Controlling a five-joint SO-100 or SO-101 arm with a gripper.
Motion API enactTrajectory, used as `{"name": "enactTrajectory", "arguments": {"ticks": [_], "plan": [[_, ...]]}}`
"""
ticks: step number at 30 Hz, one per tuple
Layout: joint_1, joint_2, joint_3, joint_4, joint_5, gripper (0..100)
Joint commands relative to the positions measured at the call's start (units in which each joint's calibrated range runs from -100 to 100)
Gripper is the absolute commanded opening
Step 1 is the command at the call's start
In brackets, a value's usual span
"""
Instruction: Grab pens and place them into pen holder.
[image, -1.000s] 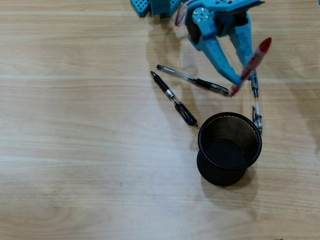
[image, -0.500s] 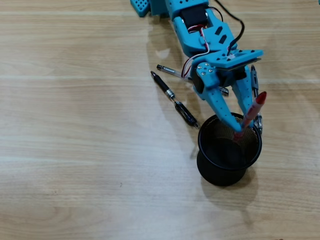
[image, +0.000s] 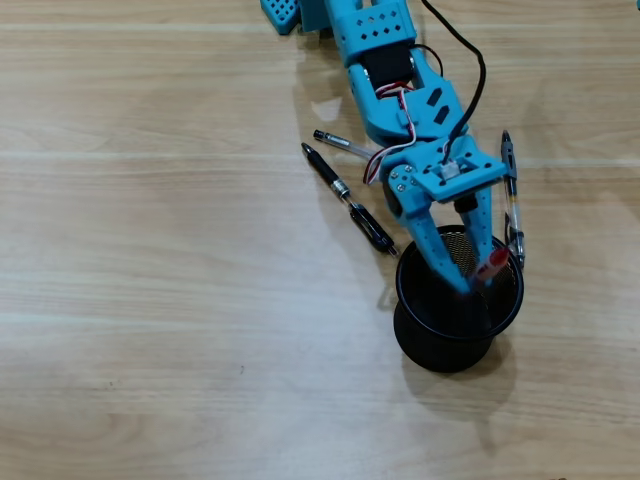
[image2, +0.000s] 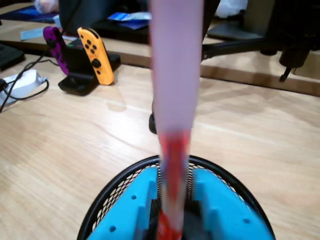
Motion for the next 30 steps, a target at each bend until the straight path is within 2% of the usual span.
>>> {"name": "enactTrajectory", "arguments": {"ticks": [1,6,13,17,18,20,24,30], "plan": [[0.77,-1.69,-0.36,-1.02,0.0,16],[0.77,-5.14,1.08,-0.24,0.16,16],[3.04,-19.17,15.59,2.25,0.26,16],[5.31,-29.5,21.99,14.48,1.07,9],[6.4,-33.95,22.8,22.49,3.31,5],[7.76,-37.81,22.8,31.1,5.08,3],[8.49,-44.03,22.71,45.65,7.72,2],[8.21,-49.91,22.89,61.57,11.23,2]]}}
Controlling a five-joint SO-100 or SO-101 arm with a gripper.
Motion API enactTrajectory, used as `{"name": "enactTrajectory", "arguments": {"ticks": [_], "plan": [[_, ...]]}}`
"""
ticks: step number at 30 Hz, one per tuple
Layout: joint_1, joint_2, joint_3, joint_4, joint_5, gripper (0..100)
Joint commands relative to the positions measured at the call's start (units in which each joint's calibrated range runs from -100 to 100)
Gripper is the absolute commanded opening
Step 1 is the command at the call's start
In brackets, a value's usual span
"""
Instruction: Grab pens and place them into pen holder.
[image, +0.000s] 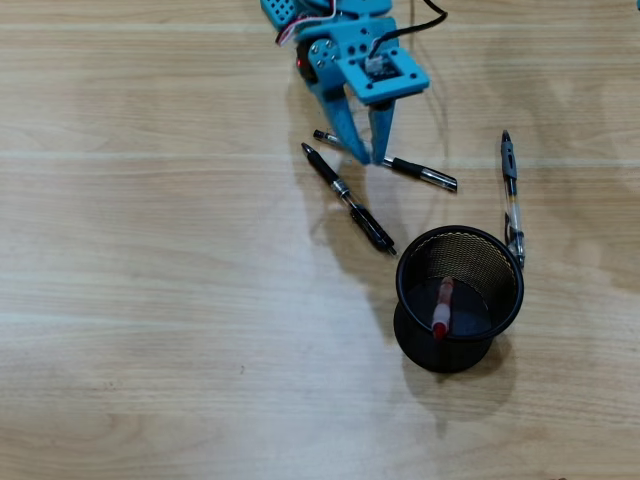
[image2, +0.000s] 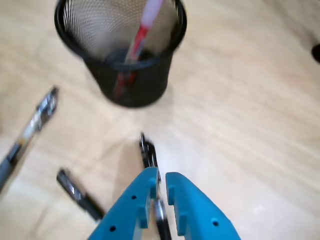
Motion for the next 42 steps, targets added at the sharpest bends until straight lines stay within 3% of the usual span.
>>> {"name": "enactTrajectory", "arguments": {"ticks": [1,10,35,42], "plan": [[0.73,-5.46,-0.19,10.44,2.95,2],[0.27,-6.05,-0.37,25.16,6.4,2],[-0.91,28.06,-22.63,24.56,7.17,3],[-0.18,30.74,-22.72,24.47,6.91,16]]}}
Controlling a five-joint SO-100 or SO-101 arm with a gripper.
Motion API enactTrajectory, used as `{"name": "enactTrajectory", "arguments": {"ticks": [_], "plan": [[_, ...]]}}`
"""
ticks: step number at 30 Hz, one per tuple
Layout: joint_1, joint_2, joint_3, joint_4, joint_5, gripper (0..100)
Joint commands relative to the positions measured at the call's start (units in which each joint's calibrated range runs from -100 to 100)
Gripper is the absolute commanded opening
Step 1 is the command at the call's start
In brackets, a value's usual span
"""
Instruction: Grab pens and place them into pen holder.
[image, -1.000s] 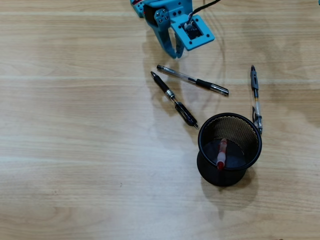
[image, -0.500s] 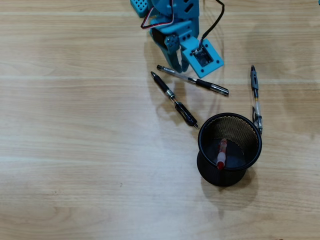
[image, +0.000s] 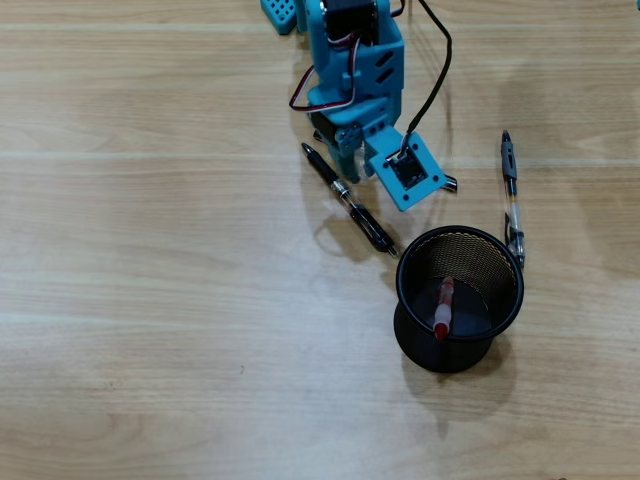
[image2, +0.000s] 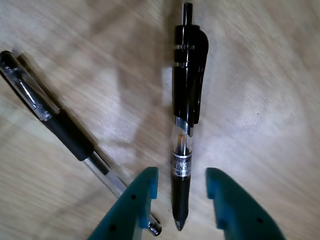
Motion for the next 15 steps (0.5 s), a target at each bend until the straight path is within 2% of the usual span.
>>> {"name": "enactTrajectory", "arguments": {"ticks": [1,15], "plan": [[1.26,0.8,-2.75,-0.1,0.05,16],[2.17,7.94,-5.63,0.51,-0.05,16]]}}
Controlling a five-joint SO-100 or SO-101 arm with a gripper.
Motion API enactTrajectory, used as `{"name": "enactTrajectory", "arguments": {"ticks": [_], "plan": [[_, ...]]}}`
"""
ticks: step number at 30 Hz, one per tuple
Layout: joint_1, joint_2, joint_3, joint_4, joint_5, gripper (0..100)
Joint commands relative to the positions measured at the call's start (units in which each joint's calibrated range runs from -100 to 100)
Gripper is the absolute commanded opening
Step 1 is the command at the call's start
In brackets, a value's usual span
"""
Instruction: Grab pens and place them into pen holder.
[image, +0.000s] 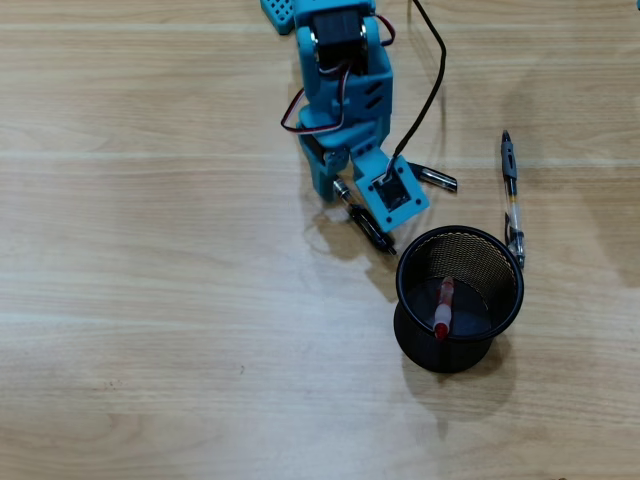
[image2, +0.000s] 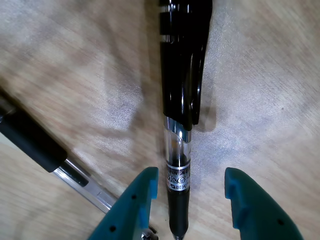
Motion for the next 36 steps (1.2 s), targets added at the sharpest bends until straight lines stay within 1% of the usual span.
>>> {"name": "enactTrajectory", "arguments": {"ticks": [1,11,13,17,19,22,26,29,36], "plan": [[-0.18,1.57,-4.22,0.42,-0.05,16],[-0.9,5.52,-5.12,0.59,-0.05,15],[-0.9,5.69,-4.76,0.59,-0.05,13],[-0.9,6.03,-4.67,0.59,-0.1,4],[-0.9,6.11,-4.67,0.59,-0.1,2],[-0.9,6.11,-4.67,1.28,-0.1,2],[-0.18,5.35,-5.39,4.98,-0.15,2],[0.37,4.35,-6.29,5.07,-0.05,2],[1.64,-5.31,-6.47,8.94,0.21,2]]}}
